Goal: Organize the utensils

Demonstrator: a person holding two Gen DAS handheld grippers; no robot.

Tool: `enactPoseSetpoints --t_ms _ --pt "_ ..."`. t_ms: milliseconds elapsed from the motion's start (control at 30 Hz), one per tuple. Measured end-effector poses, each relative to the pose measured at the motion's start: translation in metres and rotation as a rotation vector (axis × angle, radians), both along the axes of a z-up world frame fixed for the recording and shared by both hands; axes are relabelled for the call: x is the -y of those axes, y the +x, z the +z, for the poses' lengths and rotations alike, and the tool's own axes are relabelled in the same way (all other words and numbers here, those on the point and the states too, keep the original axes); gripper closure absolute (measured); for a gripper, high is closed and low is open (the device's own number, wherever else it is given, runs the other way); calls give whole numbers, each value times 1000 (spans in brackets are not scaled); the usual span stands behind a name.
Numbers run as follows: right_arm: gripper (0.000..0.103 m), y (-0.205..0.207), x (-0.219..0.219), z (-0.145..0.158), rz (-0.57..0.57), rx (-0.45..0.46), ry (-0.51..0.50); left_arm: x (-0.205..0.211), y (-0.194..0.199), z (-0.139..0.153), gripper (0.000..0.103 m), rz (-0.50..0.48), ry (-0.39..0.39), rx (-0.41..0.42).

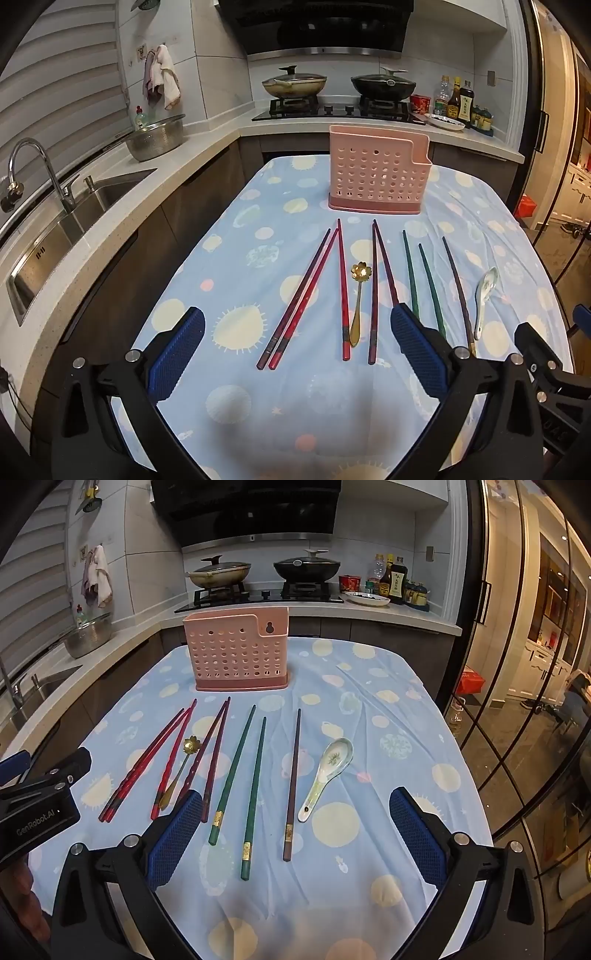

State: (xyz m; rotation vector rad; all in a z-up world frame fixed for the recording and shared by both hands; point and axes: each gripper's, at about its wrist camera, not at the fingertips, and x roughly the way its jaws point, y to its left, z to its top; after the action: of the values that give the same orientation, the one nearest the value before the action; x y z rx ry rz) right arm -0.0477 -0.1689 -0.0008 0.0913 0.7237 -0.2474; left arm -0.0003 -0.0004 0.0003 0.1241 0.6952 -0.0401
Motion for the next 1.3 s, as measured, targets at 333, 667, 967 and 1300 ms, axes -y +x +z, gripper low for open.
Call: enactPoseSetpoints --t_ms 333,667,967,1300 --pt "6 1 0 1 1 -1 1 -3 5 -4 7 4 -17 -19" --pt "6 1 -2 0 1 0 0 -9 7 -8 7 4 -14 -14" --pt "6 2 -3 1 4 2 -1 -9 6 -3 7 7 -16 -16" --pt "6 2 -4 1 4 2 -3 -10 5 -2 7 9 -12 -13"
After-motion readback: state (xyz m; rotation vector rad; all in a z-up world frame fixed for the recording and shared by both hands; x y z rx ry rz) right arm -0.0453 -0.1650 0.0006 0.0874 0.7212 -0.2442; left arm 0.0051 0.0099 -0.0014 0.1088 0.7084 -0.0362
